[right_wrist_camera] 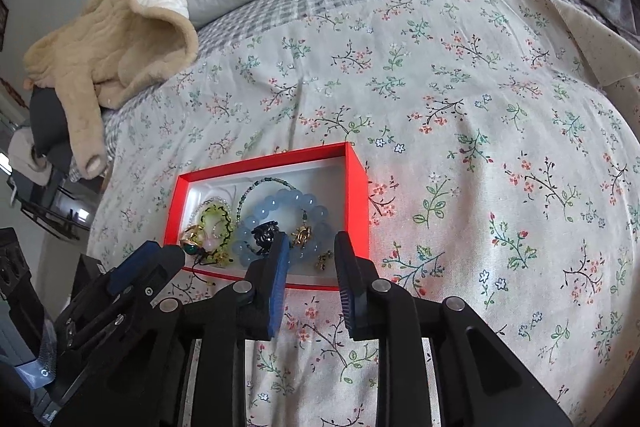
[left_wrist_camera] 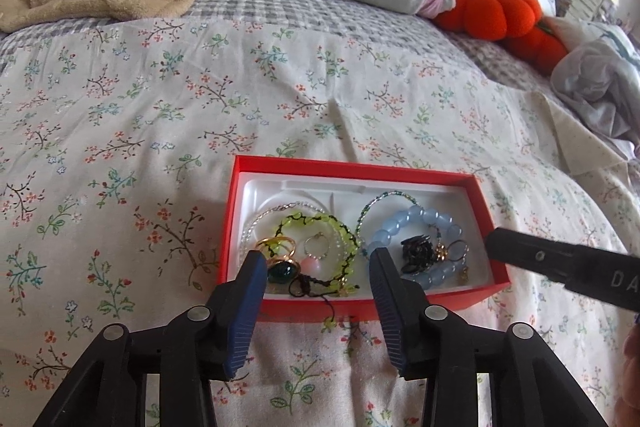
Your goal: Organize jewelry
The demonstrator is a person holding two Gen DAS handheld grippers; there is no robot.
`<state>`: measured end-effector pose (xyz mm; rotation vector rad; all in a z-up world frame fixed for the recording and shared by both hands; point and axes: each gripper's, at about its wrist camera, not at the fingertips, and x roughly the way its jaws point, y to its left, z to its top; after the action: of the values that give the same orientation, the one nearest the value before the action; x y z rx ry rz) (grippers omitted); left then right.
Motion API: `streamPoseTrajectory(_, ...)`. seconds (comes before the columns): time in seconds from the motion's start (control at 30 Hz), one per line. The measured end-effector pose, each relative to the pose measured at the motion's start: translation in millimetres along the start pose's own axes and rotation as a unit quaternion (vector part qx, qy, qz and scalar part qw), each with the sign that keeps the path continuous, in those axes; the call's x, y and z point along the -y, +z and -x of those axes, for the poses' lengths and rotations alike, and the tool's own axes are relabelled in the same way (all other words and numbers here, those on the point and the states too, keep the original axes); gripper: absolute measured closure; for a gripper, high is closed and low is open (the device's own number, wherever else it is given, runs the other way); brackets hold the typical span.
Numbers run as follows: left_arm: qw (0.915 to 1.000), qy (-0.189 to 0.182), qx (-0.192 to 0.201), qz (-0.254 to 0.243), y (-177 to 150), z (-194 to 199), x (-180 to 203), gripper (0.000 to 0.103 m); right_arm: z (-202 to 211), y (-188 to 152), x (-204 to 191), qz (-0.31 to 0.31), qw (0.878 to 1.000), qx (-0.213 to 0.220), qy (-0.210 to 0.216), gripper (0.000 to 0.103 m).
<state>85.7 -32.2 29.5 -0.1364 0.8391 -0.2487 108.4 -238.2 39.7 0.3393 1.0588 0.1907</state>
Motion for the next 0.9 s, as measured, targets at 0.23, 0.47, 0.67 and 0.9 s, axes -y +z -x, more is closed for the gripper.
streamPoseTrajectory(0.23,0.9988,0.042,-0.012,-0.023,-15.4,18.5,0.5,0.035,25.1,-12.9,3.4,0.012,1.0,0.013,-0.016,0.054)
streamPoseTrajectory(0.47,0.996,0.086,-0.005,-0.023,-32.9,52.2,2.8,0.01,52.0,-40.9,3.9,0.044,0.997,0.007,-0.058,0.041)
streamPoseTrajectory(0.67,0.9912,0.123,-0.047,-0.016,-56.3,61.9,5.4,0.0,66.9,-72.0,-2.5,0.071,0.993,-0.004,-0.097,0.015)
streamPoseTrajectory(0.9,0.9854,0.147,-0.086,-0.003,-79.3,74.5,6.9,0.0,76.2,-97.6,-4.3,0.089,0.985,-0.018,-0.144,0.002)
